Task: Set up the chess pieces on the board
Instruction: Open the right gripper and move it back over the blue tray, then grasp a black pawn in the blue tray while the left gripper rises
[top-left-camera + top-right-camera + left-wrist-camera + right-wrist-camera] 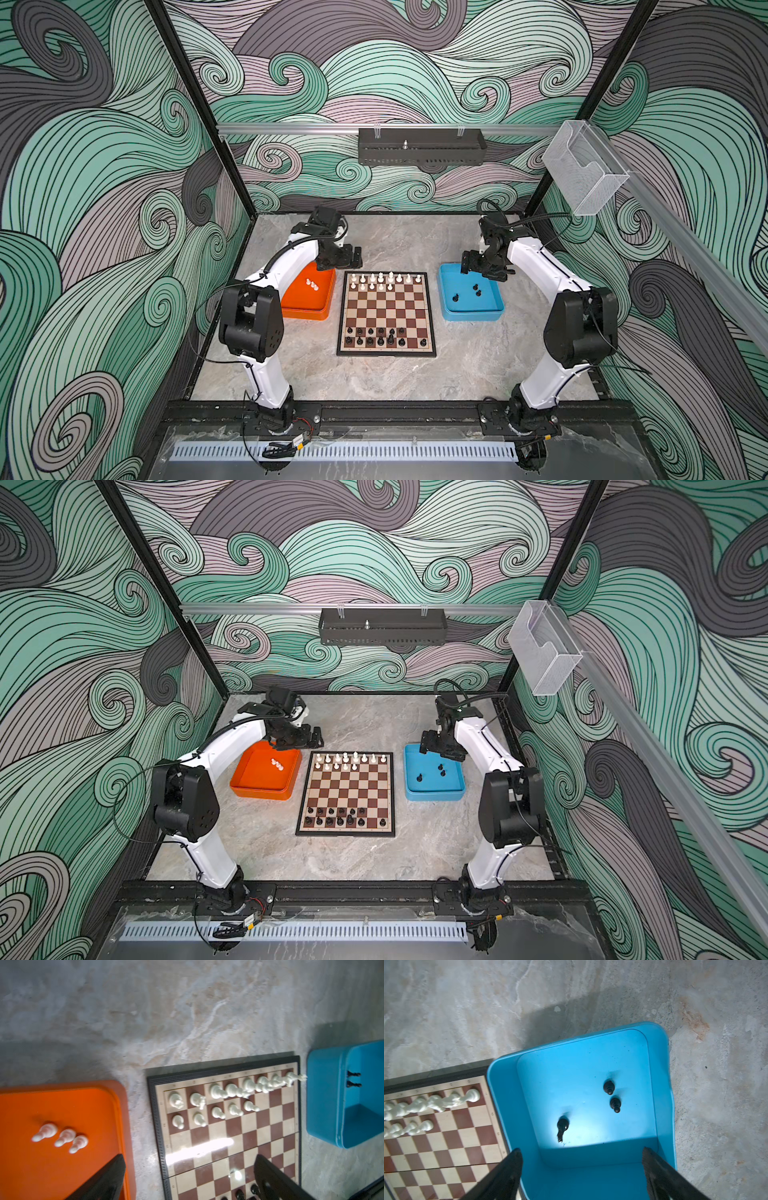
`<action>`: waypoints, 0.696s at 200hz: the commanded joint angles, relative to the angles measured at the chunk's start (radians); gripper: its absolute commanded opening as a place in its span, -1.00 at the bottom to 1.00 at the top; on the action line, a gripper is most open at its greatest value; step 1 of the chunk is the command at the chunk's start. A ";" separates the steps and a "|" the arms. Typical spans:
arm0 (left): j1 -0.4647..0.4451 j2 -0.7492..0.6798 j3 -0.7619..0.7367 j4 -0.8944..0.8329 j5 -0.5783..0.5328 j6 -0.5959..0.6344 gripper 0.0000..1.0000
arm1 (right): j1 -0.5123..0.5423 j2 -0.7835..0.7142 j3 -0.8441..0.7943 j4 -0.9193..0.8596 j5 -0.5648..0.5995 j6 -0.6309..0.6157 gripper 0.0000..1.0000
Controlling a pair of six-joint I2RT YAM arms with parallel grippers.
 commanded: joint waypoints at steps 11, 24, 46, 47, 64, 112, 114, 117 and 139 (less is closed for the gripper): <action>-0.041 0.053 0.110 -0.030 0.001 0.021 0.97 | -0.018 0.037 -0.021 0.011 -0.086 -0.019 0.49; -0.054 0.069 0.120 -0.029 0.007 0.021 0.97 | -0.016 0.042 -0.037 0.029 -0.124 -0.011 0.39; -0.066 0.079 0.108 -0.017 -0.005 0.008 0.98 | -0.003 0.057 -0.056 0.041 -0.147 -0.002 0.30; -0.066 0.080 0.107 -0.016 -0.005 0.008 0.98 | -0.002 0.058 -0.057 0.041 -0.148 -0.002 0.30; -0.069 0.083 0.099 -0.013 -0.005 0.007 0.97 | 0.017 0.065 -0.068 0.043 -0.144 -0.004 0.28; -0.069 0.090 0.094 -0.014 -0.014 0.005 0.97 | 0.058 0.099 -0.083 0.053 -0.115 -0.004 0.16; -0.068 0.091 0.094 -0.013 -0.014 0.006 0.97 | 0.061 0.102 -0.084 0.054 -0.111 -0.005 0.15; -0.069 0.090 0.093 -0.013 -0.014 0.005 0.98 | 0.064 0.105 -0.084 0.053 -0.106 -0.006 0.13; -0.069 0.091 0.089 -0.013 -0.016 0.005 0.97 | 0.083 0.122 -0.082 0.052 -0.080 -0.015 0.04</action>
